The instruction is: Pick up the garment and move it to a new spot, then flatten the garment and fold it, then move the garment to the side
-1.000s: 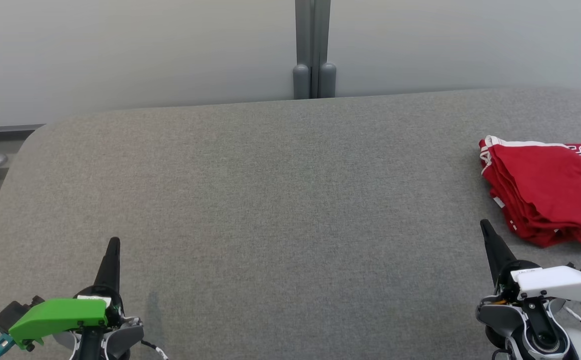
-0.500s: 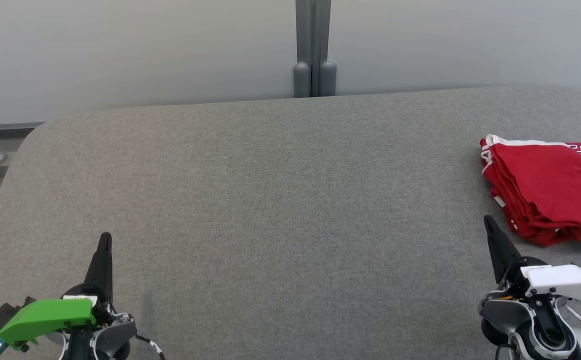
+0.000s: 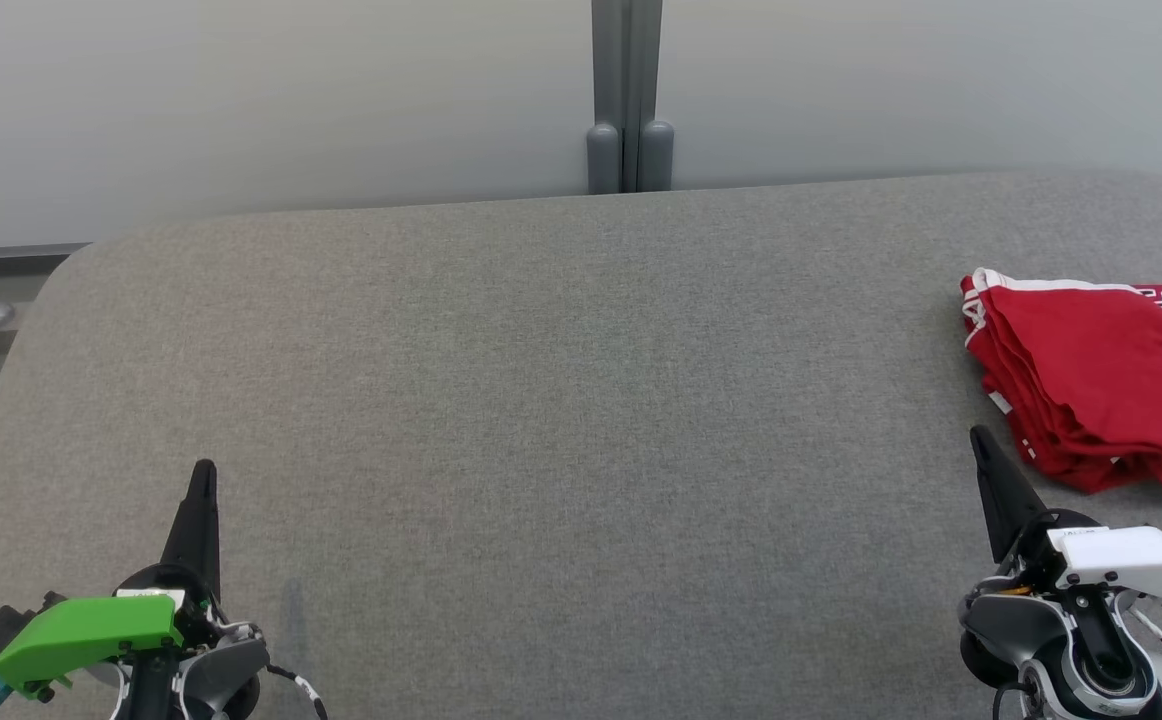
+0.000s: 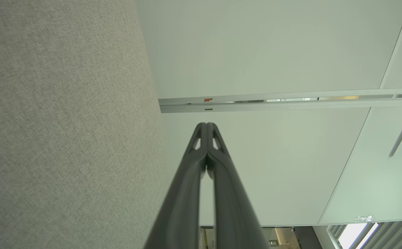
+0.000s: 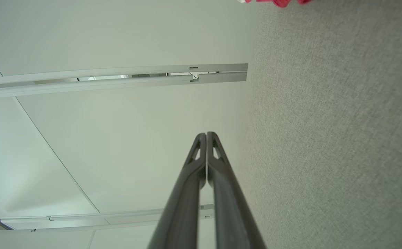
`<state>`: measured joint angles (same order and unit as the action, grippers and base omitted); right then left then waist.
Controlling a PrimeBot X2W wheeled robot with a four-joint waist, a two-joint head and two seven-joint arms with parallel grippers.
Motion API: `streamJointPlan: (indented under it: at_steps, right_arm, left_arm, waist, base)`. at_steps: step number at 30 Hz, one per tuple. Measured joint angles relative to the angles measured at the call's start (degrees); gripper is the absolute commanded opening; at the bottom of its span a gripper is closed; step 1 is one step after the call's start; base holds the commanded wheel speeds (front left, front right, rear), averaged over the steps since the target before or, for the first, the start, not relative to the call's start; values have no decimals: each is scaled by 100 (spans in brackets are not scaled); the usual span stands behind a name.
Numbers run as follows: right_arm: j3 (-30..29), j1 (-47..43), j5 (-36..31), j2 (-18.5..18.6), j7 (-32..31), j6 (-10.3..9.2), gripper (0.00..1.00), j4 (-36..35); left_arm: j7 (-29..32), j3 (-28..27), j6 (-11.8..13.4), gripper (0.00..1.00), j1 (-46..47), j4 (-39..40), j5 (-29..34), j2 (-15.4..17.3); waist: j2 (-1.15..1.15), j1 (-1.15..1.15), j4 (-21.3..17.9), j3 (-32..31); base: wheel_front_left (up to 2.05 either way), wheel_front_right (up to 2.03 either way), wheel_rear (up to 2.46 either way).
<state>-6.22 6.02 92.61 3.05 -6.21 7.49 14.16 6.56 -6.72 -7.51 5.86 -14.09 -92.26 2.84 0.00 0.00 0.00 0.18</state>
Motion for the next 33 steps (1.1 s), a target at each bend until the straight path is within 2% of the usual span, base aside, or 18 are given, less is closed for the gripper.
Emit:
streamJointPlan:
  at_steps: [33]
  right_arm:
    - [-15, 1, -1, -5, -21, 0, 0, 0]
  left_arm:
    - [0, 0, 0, 0, 2, 1, 0, -1]
  waist:
    - [0, 0, 0, 0]
  base:
    - [0, 0, 0]
